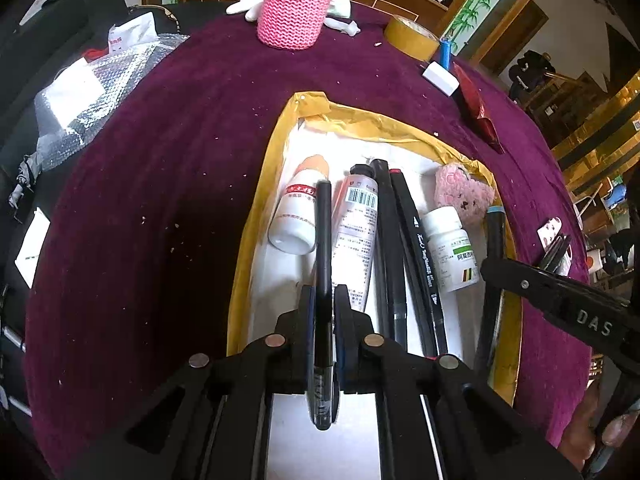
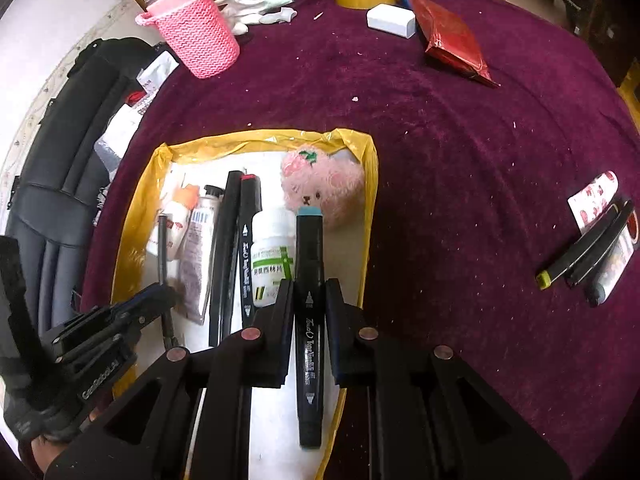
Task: Organize objects
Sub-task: 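Lower the pen into the tray with the left gripper while the right drops the marker there, then reach the right gripper into the black tape roll's hole on the carpet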
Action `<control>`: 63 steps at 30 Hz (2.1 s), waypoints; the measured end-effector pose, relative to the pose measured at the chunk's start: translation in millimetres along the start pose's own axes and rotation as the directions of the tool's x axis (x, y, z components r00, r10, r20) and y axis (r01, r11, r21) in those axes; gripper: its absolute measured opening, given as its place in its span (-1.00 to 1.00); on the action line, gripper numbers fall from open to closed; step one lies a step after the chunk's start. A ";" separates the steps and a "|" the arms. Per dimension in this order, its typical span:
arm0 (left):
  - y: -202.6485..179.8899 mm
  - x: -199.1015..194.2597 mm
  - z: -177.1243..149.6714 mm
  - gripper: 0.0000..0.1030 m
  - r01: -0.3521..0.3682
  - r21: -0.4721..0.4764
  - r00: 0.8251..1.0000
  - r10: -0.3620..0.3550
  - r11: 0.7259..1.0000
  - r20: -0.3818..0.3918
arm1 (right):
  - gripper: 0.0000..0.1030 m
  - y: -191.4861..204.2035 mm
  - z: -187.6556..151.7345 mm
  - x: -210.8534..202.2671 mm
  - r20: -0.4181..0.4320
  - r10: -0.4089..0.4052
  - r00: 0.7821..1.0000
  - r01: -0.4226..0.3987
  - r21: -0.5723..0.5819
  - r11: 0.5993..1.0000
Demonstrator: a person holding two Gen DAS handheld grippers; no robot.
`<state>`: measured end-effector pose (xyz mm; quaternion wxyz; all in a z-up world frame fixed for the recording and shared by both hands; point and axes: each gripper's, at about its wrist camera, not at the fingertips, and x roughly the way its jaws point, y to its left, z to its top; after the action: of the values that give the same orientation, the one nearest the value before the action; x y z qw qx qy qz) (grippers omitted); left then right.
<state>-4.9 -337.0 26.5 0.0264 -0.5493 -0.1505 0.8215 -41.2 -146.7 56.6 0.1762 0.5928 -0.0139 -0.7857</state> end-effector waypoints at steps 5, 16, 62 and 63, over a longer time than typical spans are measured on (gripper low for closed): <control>-0.1 -16.8 -4.2 -0.18 0.039 -0.009 0.999 -0.039 0.999 0.020 | -0.75 2.8 0.8 3.8 -0.003 -0.007 1.000 0.007 0.001 1.000; -0.2 -49.3 -12.6 -0.02 0.043 -0.088 0.998 -0.039 0.995 0.050 | -0.60 -7.6 3.0 -25.4 0.064 0.011 0.998 -0.013 0.030 0.999; -237.0 -51.1 -131.1 0.08 0.207 -0.048 0.978 -0.207 0.977 -0.010 | -0.42 -320.4 44.2 -39.5 -0.093 -0.136 0.986 0.143 0.064 0.988; -241.8 -50.3 -129.3 0.08 0.216 -0.035 0.976 -0.216 0.976 -0.009 | -0.42 -319.8 38.8 -41.2 -0.096 -0.155 0.983 0.159 0.037 0.987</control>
<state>103.2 -88.7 92.9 0.1072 -0.5353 -0.2230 0.8076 -151.2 158.0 32.6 0.1010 0.6315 0.0237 -0.7684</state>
